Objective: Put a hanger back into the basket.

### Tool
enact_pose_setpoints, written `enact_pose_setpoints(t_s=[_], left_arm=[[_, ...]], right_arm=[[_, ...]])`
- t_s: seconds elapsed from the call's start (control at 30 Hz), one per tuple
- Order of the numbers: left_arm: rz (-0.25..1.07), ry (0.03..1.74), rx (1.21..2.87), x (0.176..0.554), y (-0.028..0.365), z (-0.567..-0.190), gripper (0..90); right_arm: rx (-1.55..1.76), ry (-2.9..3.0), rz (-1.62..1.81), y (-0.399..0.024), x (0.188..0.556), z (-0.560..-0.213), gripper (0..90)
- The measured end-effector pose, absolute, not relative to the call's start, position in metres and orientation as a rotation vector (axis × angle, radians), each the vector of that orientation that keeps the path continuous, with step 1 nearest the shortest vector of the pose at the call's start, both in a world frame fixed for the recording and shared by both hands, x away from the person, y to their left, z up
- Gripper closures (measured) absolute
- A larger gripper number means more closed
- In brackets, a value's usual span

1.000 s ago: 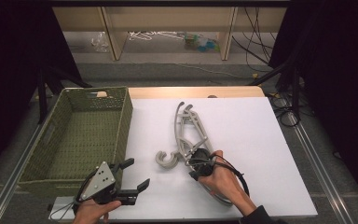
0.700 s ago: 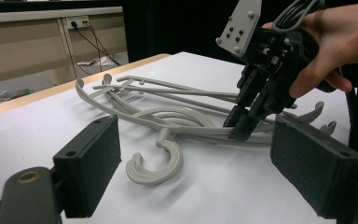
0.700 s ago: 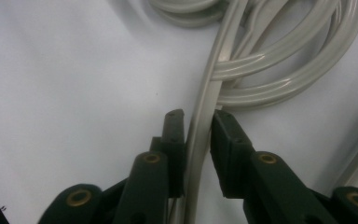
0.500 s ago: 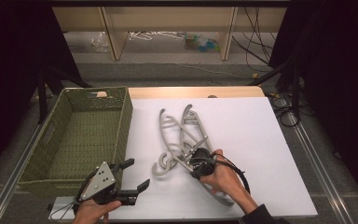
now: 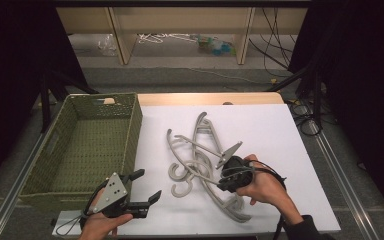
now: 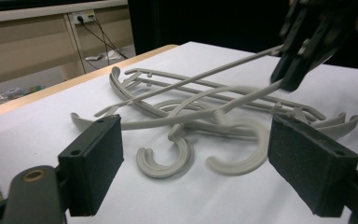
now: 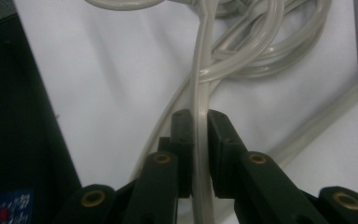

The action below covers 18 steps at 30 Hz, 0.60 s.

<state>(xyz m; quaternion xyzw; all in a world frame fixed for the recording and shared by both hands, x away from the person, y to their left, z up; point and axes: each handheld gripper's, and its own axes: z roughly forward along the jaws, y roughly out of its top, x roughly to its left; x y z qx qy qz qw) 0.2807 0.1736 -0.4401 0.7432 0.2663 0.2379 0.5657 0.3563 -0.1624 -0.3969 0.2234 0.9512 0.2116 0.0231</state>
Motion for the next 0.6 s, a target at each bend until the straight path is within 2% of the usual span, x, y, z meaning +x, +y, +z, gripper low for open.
enact_pose_setpoints(t_s=[0.33,0.5,0.6], left_arm=[[0.626,0.587,1.891,0.298,0.149,-0.453,24.0],[0.684,0.479,1.994,0.302,0.134,-0.463,25.2],[0.708,0.410,2.000,0.303,0.127,-0.465,25.9]], right_arm=[[0.581,2.956,0.811,-0.187,0.338,-0.380,81.7],[0.496,2.974,0.886,-0.196,0.331,-0.370,81.7],[0.481,2.976,0.906,-0.196,0.327,-0.367,81.8]])
